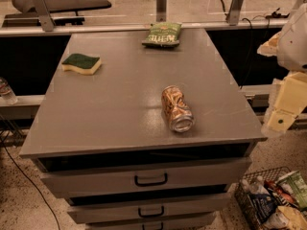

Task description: Move orange can near green jalapeno chip bag

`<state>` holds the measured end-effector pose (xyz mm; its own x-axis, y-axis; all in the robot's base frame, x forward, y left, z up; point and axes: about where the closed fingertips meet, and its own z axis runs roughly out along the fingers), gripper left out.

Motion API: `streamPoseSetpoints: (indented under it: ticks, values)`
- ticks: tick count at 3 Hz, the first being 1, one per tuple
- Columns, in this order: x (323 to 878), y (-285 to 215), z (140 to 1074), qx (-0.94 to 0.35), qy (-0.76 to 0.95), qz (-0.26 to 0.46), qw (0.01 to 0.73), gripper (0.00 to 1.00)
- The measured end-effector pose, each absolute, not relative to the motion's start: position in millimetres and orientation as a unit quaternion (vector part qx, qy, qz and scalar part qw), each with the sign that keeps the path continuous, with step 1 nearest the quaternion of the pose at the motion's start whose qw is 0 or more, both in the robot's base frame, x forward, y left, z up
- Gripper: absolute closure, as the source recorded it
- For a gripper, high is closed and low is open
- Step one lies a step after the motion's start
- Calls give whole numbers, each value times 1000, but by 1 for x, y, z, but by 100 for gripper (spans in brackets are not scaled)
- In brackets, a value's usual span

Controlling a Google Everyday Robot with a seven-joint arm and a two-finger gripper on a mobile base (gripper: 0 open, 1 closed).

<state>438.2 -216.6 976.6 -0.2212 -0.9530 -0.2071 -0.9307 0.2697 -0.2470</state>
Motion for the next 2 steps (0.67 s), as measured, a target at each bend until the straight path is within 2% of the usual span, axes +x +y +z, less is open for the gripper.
streamPoseSetpoints:
  ticks: [2]
  values:
    - [445, -198, 969, -597, 784, -22, 168, 0]
